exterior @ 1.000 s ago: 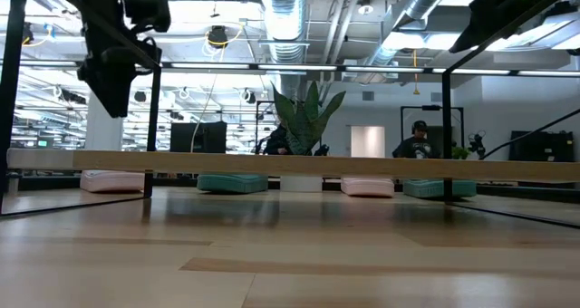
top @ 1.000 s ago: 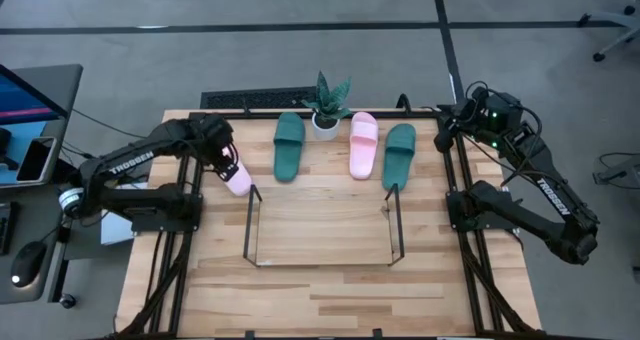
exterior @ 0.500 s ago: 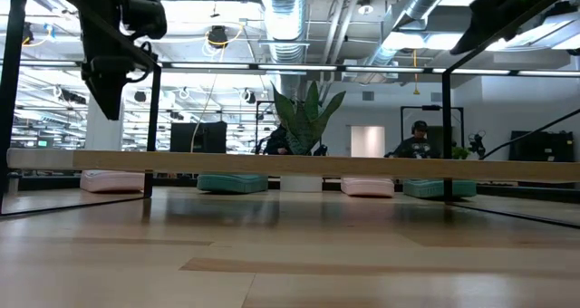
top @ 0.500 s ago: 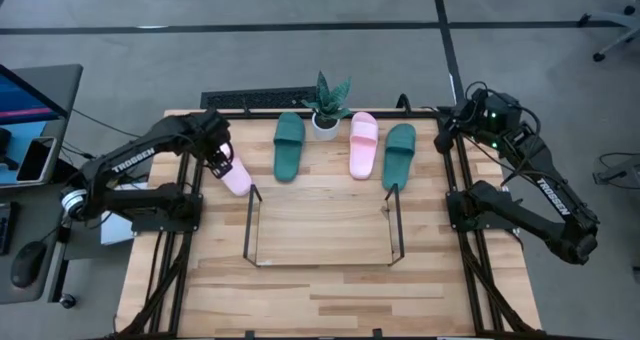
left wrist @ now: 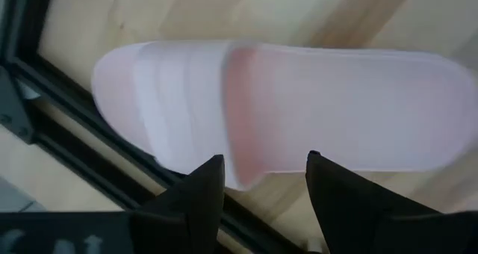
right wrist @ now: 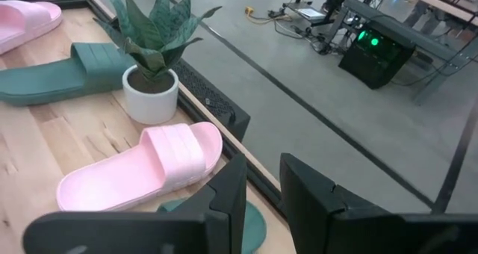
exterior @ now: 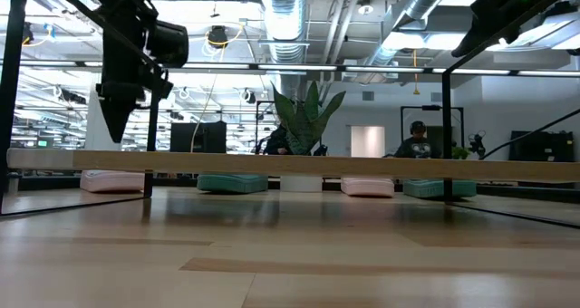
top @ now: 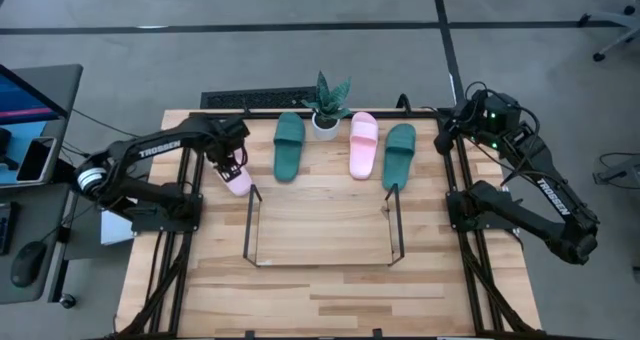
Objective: Pick and place slides into the shelf
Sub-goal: Put the left pink slide on the shelf
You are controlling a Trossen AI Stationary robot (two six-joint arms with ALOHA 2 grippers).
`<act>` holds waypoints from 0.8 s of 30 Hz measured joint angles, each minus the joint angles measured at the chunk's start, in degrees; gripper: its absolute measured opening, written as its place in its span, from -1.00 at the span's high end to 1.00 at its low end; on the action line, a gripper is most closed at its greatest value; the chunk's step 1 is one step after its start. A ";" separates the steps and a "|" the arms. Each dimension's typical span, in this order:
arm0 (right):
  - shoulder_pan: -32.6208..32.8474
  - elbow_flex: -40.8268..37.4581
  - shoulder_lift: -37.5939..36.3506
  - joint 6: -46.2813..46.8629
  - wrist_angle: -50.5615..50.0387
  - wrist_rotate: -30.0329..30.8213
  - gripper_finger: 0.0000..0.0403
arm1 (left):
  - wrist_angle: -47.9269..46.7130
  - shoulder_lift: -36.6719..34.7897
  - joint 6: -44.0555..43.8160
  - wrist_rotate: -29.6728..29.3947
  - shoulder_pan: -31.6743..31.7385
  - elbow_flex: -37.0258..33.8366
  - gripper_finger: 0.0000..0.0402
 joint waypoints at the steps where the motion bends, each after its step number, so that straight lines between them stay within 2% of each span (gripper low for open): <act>1: 0.01 0.00 0.00 -0.06 0.04 0.00 0.63 | 0.56 0.29 0.35 -0.75 0.00 -0.20 0.11; 10: 0.02 0.00 0.00 -0.14 0.14 0.00 0.63 | 3.78 -0.16 -0.77 -4.05 0.00 -4.46 0.11; 16: 0.02 0.00 0.00 -0.09 0.18 0.00 0.63 | 4.43 -0.16 -2.80 -9.14 0.00 -4.58 0.11; 24: 0.00 0.00 0.00 1.86 0.16 0.00 0.63 | 4.90 -0.16 -5.00 -8.58 -0.28 -4.56 0.11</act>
